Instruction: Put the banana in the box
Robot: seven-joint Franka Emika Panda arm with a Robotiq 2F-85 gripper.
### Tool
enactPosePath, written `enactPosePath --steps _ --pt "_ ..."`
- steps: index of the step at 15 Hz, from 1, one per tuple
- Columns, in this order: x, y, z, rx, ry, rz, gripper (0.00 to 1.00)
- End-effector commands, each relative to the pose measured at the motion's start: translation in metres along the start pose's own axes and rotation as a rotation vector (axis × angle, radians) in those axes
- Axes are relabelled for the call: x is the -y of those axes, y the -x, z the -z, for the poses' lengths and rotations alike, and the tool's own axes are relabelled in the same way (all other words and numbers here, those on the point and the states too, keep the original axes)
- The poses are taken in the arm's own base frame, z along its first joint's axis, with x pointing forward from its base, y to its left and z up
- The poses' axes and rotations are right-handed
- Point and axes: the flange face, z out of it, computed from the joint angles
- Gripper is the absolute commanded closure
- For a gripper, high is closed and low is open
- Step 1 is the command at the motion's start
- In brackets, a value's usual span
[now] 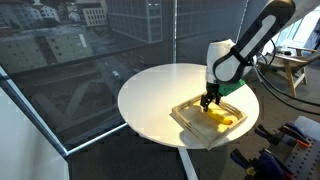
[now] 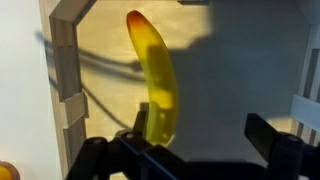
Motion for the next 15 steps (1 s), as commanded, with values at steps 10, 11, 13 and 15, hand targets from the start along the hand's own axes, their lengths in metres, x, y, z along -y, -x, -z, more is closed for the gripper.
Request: enactPosePath --steps 10,11,13,15 --pt "-0.012 -0.001 0.037 -0.013 -0.023 -0.005 0.00" --pt "-0.013 0.000 0.039 -0.011 -0.020 -0.004 0.00" --pt "-0.015 0.001 0.043 -0.004 -0.015 -0.004 0.00" --pt "-0.017 0.002 0.049 -0.002 -0.012 -0.007 0.00"
